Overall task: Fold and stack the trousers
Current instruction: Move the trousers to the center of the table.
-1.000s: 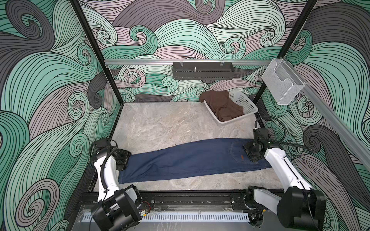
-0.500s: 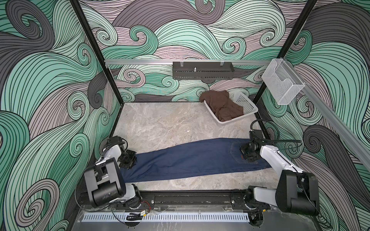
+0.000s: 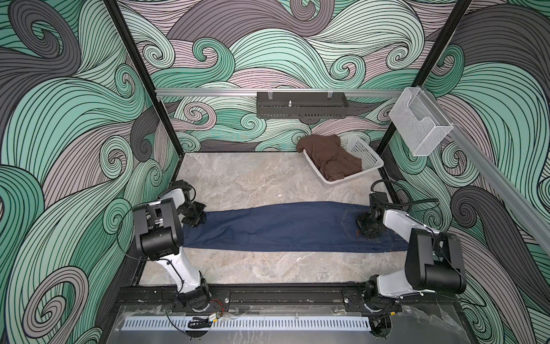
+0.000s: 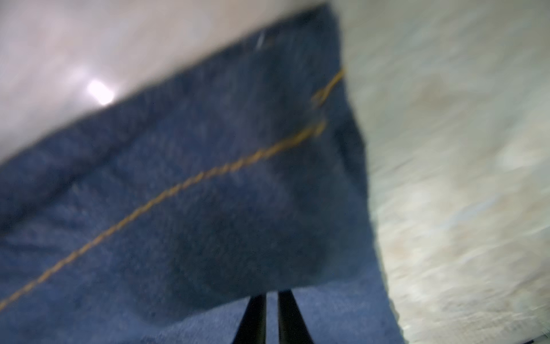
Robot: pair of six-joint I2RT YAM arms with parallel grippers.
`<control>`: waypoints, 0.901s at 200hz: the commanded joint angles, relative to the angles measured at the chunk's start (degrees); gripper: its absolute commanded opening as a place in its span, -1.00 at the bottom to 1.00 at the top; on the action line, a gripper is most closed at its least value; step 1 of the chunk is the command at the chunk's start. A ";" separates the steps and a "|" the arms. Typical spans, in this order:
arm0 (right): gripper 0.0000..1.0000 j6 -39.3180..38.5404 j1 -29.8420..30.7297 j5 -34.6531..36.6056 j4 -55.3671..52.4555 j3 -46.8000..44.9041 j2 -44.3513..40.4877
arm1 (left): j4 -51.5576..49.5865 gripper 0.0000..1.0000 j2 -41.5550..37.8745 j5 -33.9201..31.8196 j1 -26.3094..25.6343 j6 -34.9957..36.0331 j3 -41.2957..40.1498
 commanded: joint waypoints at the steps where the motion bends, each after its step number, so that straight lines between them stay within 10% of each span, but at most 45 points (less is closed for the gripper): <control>1: -0.58 3.50 -0.51 1.43 3.15 0.74 3.91 | -1.74 -0.74 5.55 -3.40 -1.27 -1.21 9.19; 74: -0.56 9.30 0.25 -2.00 9.39 3.77 9.40 | -11.56 -0.55 12.79 0.53 -2.97 2.09 31.32; 103: -0.54 7.71 0.22 -0.76 7.17 3.03 3.86 | -13.17 -0.29 0.23 1.73 -3.06 4.11 21.45; 180: -0.25 0.06 -3.31 0.65 -1.40 7.53 0.42 | -7.80 -0.50 -9.07 -0.04 -2.71 2.22 -5.35</control>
